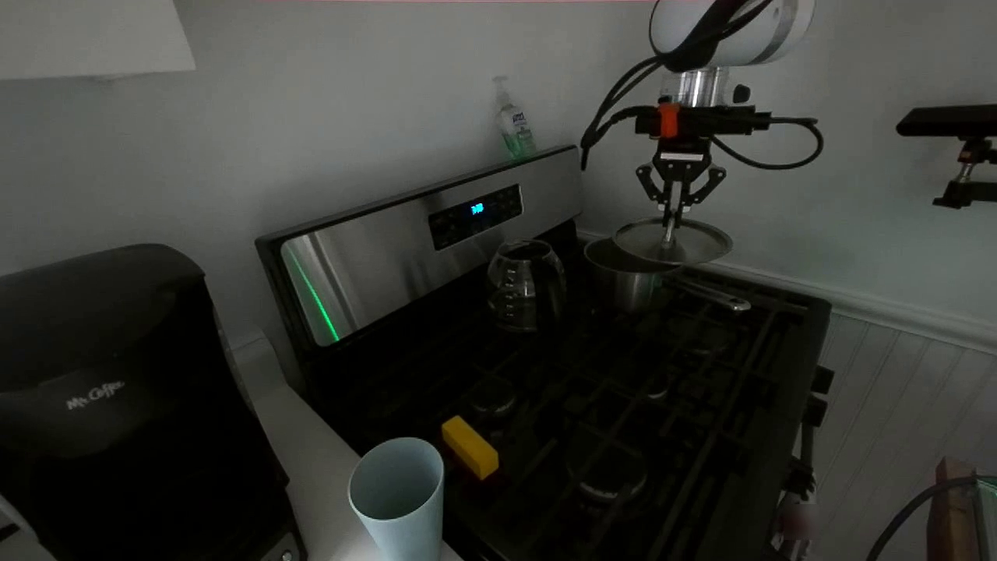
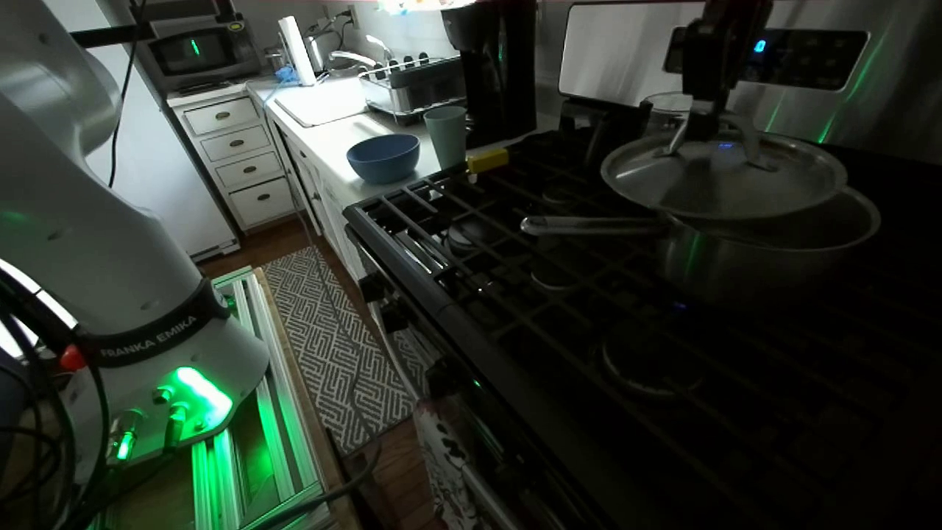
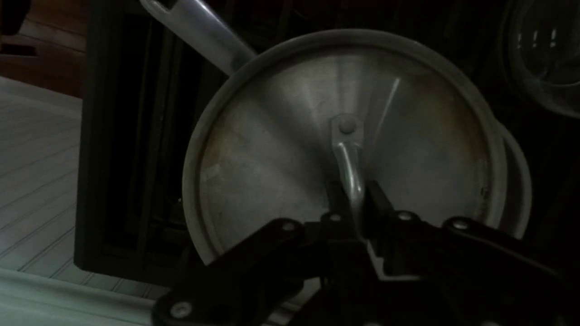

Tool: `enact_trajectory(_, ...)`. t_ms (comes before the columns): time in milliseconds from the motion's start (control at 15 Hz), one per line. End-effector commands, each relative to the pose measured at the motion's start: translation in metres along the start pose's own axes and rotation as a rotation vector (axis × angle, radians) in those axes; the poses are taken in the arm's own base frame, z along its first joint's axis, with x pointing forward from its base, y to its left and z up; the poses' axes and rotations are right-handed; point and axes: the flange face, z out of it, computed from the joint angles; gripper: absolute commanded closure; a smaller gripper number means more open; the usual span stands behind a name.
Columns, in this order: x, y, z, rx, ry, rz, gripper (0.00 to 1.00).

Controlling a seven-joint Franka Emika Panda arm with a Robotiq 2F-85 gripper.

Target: Put the lid on the pot

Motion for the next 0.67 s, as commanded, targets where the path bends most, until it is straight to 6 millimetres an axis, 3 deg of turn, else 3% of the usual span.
enact_trajectory(0,0.024,-0.036,0.023,0.030,-0.020,0.047,0.96)
enact_trajectory(333,0.036,-0.065,0.031,0.062,-0.009,0.055,0.96)
enact_trajectory(400,0.035,-0.067,0.032,0.049,-0.007,0.051,0.60)
enact_trajectory(467,0.032,-0.067,0.032,0.037,-0.004,0.042,0.59)
enact_trajectory(600,0.022,-0.064,0.028,0.016,-0.023,0.019,0.46)
